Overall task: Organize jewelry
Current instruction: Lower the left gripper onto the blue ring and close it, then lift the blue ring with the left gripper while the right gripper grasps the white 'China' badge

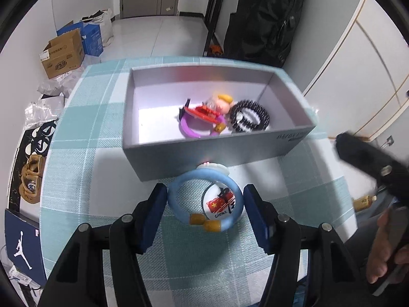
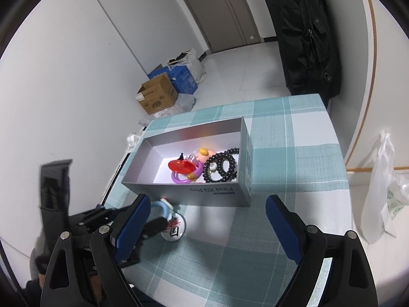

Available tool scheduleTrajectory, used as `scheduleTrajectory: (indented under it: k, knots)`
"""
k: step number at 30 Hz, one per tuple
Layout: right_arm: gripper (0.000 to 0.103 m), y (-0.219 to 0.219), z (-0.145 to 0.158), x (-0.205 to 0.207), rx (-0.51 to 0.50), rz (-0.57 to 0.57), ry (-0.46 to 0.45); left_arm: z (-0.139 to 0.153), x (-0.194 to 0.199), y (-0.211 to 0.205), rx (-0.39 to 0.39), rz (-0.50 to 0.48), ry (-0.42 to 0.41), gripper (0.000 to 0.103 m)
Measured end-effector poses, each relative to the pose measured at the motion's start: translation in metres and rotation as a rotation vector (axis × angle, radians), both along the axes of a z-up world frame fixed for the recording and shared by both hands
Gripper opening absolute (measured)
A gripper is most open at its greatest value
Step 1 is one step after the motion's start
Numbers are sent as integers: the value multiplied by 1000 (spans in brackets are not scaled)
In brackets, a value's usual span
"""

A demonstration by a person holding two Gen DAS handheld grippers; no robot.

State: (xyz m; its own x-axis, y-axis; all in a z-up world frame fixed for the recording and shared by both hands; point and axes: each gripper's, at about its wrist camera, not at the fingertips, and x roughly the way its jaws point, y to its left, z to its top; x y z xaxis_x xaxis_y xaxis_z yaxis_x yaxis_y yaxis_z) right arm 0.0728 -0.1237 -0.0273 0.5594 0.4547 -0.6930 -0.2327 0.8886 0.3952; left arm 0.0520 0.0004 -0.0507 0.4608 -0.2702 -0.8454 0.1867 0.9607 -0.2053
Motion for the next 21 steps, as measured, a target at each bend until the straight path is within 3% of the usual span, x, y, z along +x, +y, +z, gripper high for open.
scheduleTrajectory:
  k: [15, 21]
  knots:
    - [90, 28, -28, -3, -59, 60, 39, 42, -7, 36, -87, 92, -149, 57]
    - [77, 58, -43, -6, -129, 161, 52, 45, -5, 53, -120, 140, -163, 57]
